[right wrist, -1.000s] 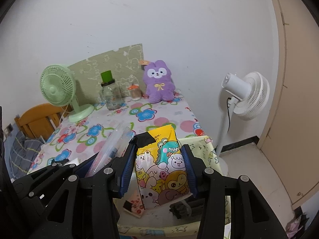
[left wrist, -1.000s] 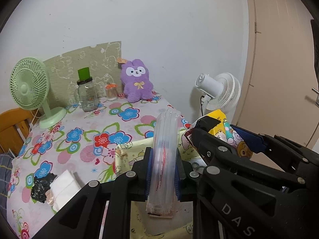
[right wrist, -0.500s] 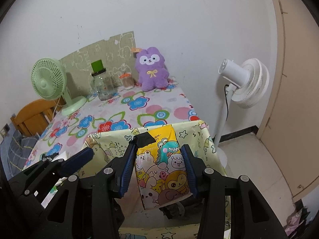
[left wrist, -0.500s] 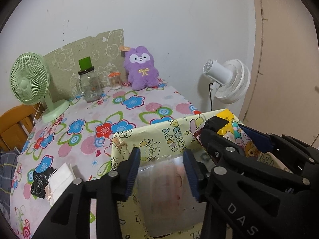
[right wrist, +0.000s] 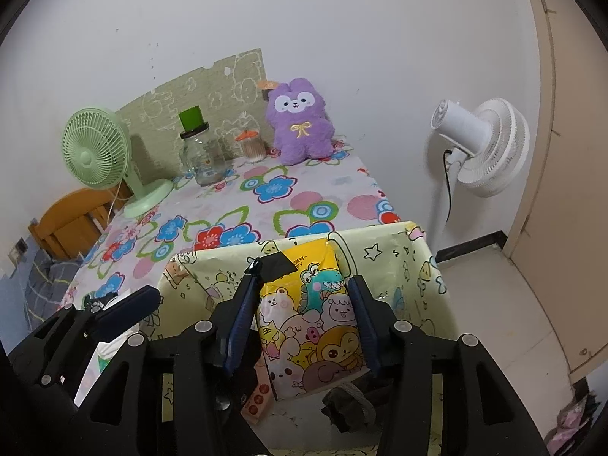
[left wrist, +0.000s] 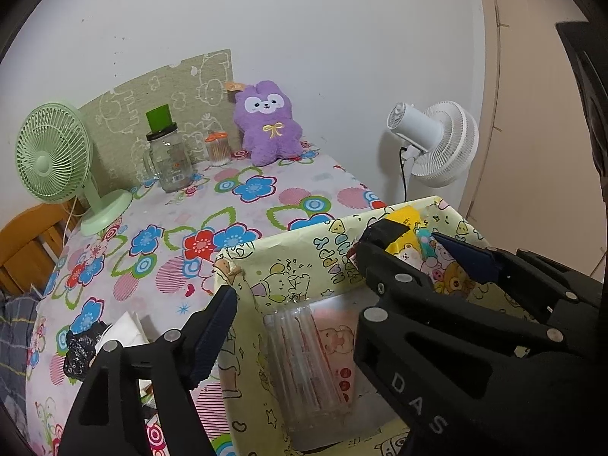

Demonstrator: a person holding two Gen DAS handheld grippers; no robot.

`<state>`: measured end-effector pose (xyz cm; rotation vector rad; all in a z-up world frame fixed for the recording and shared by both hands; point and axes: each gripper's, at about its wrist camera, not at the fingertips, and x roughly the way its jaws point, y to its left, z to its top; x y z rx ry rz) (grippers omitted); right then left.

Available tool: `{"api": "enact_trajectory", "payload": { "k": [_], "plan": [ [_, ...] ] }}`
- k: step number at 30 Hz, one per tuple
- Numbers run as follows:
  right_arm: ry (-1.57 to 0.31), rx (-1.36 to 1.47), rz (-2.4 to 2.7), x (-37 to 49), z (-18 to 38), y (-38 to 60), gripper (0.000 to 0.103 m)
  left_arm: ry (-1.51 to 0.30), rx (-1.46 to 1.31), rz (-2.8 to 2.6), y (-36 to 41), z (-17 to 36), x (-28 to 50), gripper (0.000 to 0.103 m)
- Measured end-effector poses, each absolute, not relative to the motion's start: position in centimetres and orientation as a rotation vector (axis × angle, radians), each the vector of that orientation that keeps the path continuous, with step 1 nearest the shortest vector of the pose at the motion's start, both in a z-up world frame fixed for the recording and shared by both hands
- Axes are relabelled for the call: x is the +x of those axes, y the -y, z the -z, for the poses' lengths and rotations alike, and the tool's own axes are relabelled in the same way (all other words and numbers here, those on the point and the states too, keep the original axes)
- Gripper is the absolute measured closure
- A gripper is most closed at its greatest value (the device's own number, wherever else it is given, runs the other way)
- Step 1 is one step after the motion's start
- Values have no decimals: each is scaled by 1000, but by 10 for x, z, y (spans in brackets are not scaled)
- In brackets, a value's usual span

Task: Organize soft objects
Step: 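Open both tools to drop the snack bag and clear tube into the box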

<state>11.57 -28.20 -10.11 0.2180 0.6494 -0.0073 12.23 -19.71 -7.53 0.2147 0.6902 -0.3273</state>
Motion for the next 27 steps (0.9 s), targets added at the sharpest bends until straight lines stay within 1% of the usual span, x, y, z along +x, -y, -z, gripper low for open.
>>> {"api": "enact_trajectory", "payload": {
  "k": [2, 3, 4, 5, 6, 7, 9, 12, 17, 20, 27],
  "plan": [
    [-654, 217, 8, 116, 101, 282, 48, -694, 215, 329, 197, 75, 122, 22],
    [-656, 217, 5, 117, 101, 282, 44, -695, 215, 330, 197, 75, 122, 21],
    [-655, 217, 3, 116, 101, 282, 35, -696, 213, 331, 196, 75, 122, 19],
    [-649, 215, 3, 115, 100, 282, 31, -694, 210, 334, 196, 74, 122, 18],
    [-642, 211, 5, 113, 99, 282, 24, -690, 211, 337, 196, 74, 122, 17],
    [-633, 206, 10, 111, 97, 281, 21, -687, 211, 338, 196, 74, 121, 16],
    [-628, 204, 12, 108, 95, 280, 20, -681, 212, 336, 195, 72, 119, 14],
    [-620, 199, 20, 103, 92, 279, 15, -679, 211, 342, 192, 69, 116, 12],
    [-606, 189, 33, 93, 84, 274, 13, -661, 204, 347, 186, 62, 109, 9],
    [-591, 185, 42, 86, 78, 271, 10, -646, 203, 350, 182, 56, 104, 7],
    [-557, 173, 55, 69, 62, 258, 8, -610, 193, 360, 168, 42, 90, 6]
  ]
}}
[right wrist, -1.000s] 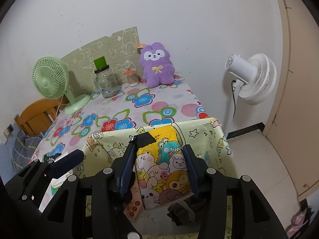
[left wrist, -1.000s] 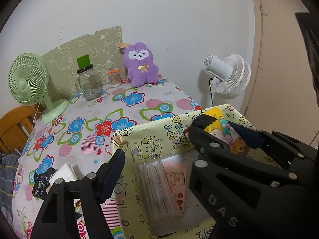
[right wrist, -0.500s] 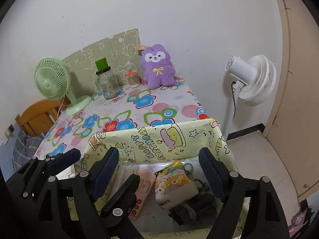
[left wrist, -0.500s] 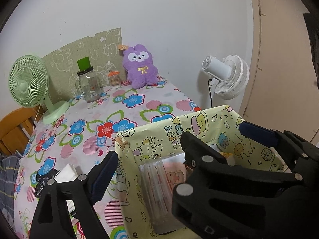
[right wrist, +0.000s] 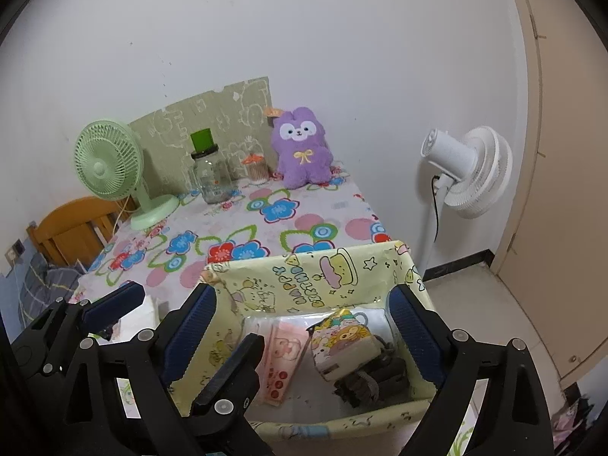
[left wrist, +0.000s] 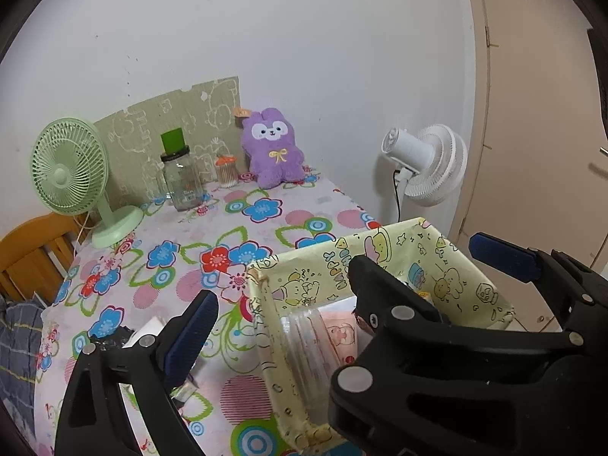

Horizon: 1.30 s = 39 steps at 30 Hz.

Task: Organize soft objects
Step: 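Open both tools to drop the snack bag and clear tube into the box, then move both tools back toward the white cloth and green tissue pack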

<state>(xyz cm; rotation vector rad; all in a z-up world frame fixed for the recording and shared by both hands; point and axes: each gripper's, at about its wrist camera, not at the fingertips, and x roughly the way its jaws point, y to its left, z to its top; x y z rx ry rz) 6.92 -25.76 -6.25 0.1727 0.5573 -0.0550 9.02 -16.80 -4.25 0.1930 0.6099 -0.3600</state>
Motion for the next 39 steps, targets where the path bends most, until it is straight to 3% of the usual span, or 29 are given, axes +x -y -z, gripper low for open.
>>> {"api": "enact_trajectory", "payload": {
  "k": [16, 39],
  "plan": [
    [-492, 144, 71, 37, 34, 223, 1, -542, 173, 359, 136, 17, 64, 2],
    [-451, 91, -1, 21, 21, 162, 1, -505, 145, 293, 76, 6, 41, 2]
  ]
}}
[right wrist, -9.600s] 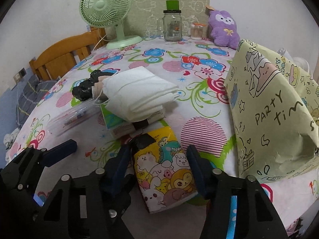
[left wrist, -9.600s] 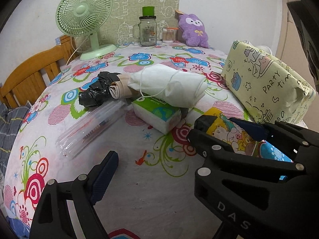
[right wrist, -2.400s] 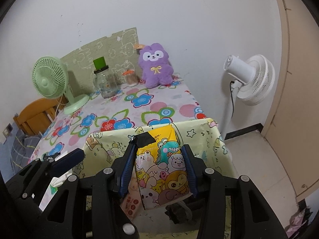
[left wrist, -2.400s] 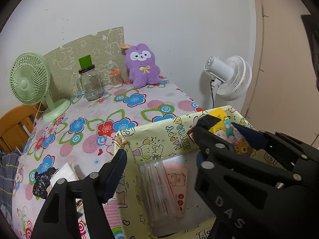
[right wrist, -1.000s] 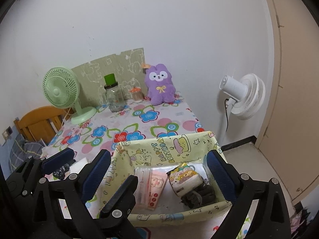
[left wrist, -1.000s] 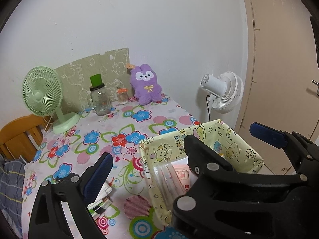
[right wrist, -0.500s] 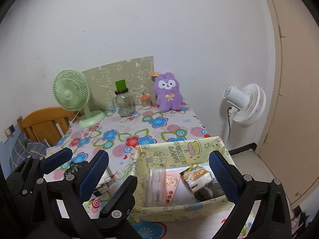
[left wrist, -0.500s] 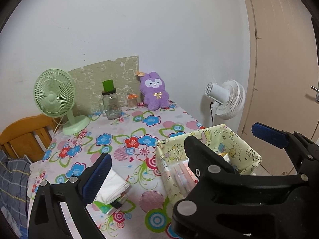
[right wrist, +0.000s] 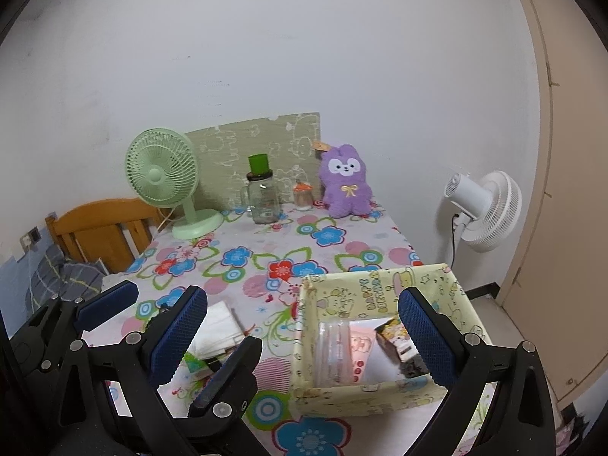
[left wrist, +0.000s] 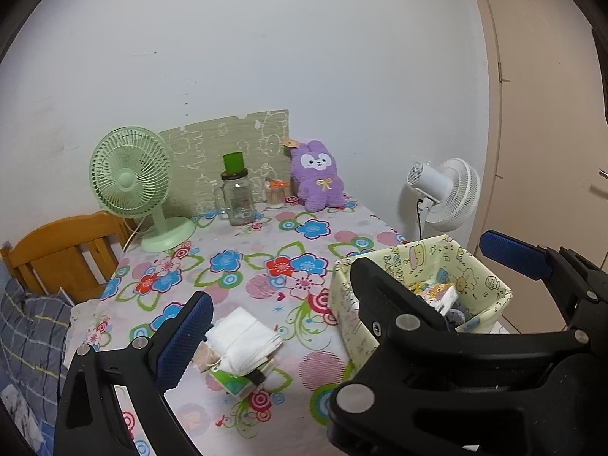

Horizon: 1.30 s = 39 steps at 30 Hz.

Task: Organize soft objects
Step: 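Move both tools back toward the white cloth and green tissue pack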

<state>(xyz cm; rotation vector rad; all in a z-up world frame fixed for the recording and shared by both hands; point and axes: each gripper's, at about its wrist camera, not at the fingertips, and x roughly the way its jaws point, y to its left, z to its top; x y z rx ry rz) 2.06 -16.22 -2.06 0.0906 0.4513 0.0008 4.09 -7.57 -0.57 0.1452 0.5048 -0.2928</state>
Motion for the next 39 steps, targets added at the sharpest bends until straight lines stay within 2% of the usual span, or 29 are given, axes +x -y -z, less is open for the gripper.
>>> {"api": "enact_trajectory", "payload": {
  "k": [39],
  "plan": [
    [-539, 48, -126, 69, 79, 85, 1, -598, 98, 214, 4, 65, 76, 2]
  ]
}}
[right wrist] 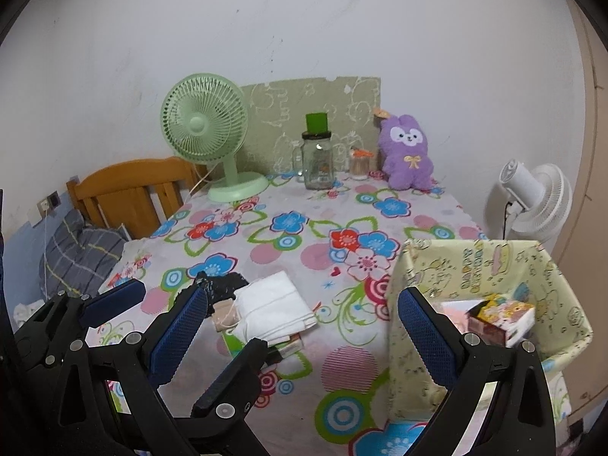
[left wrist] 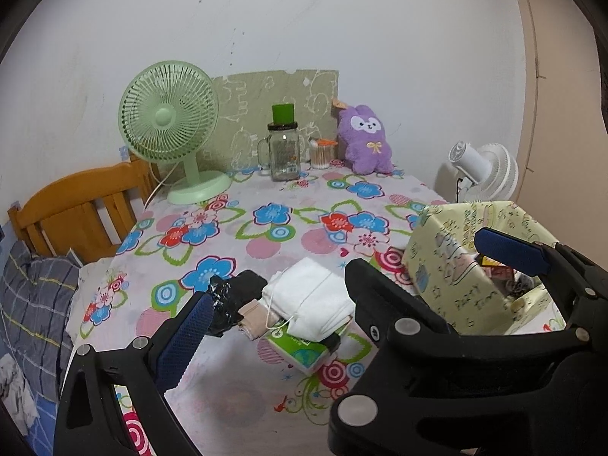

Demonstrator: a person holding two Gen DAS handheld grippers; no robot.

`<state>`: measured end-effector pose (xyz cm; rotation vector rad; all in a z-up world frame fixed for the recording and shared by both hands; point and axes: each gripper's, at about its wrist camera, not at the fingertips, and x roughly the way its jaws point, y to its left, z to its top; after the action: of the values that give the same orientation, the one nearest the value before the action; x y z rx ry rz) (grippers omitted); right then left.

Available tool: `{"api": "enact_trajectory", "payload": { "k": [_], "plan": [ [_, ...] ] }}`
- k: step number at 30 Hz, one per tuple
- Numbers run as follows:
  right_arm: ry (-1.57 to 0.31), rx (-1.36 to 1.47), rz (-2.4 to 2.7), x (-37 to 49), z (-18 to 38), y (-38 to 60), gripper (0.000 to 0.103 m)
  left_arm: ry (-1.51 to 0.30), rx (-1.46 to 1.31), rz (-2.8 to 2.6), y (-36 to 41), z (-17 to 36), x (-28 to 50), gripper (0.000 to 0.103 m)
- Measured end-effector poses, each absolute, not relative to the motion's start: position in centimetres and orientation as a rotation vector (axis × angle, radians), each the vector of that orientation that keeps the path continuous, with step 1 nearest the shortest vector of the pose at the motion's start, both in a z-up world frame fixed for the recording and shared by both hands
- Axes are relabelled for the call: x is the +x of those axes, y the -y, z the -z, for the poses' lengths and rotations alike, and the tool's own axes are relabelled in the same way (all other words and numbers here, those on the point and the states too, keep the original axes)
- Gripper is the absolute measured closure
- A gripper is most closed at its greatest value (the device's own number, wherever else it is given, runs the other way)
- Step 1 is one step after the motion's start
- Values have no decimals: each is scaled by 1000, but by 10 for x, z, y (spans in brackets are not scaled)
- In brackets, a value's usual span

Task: Organize soft objects
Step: 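Move both tools back toward the white cloth and green tissue pack, then grasp the white cloth pack with the right tool while the left tool grasps the green tissue pack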

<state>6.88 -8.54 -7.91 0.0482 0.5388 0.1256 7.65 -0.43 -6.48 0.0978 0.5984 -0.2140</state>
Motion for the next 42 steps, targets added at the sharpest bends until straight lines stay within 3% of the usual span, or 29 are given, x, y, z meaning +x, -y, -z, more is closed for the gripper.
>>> {"api": "enact_trajectory", "payload": {
  "k": [37, 42],
  "plan": [
    [-748, -15, -181, 152, 153, 44, 8, -787, 30, 135, -38, 135, 136, 2],
    [-794, -5, -193, 160, 162, 43, 18, -804, 35, 124, -38, 141, 139, 2]
  ]
}}
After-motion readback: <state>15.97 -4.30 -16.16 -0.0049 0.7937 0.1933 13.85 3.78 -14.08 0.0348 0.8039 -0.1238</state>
